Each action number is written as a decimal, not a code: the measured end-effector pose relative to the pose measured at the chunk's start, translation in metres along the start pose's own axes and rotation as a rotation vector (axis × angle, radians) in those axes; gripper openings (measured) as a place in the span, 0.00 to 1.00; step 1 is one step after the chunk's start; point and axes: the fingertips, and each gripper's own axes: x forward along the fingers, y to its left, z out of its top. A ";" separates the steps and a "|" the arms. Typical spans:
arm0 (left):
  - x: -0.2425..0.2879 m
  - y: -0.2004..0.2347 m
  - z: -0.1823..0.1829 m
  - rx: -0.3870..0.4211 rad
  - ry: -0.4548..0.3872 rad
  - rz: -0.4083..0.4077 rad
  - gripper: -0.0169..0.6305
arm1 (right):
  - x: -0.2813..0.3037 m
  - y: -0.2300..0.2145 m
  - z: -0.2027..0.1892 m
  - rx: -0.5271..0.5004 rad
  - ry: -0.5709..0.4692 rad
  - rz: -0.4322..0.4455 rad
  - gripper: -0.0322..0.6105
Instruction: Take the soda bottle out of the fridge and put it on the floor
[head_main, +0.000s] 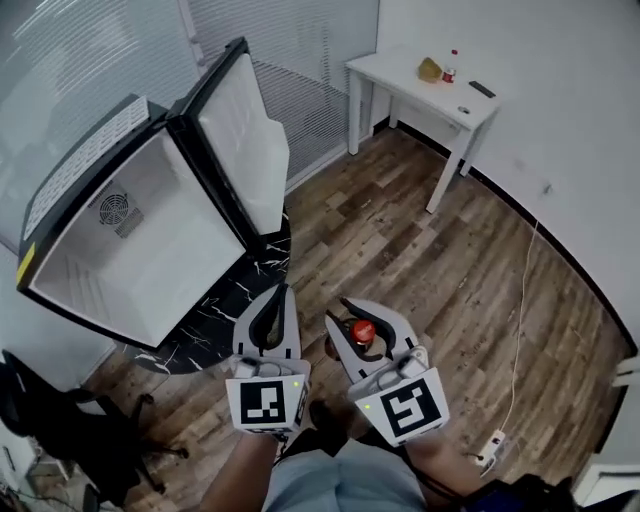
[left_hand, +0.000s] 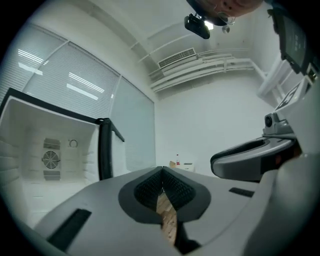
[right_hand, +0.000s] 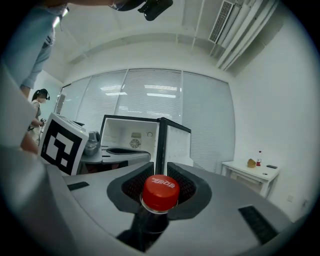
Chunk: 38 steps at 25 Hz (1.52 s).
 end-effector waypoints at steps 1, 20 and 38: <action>0.008 -0.018 0.002 0.002 -0.003 -0.030 0.05 | -0.013 -0.013 -0.003 0.009 0.002 -0.028 0.20; 0.065 -0.277 -0.040 0.000 0.029 -0.407 0.05 | -0.219 -0.188 -0.121 0.106 0.090 -0.460 0.20; 0.076 -0.343 -0.205 0.010 0.164 -0.588 0.05 | -0.258 -0.211 -0.317 0.214 0.221 -0.672 0.19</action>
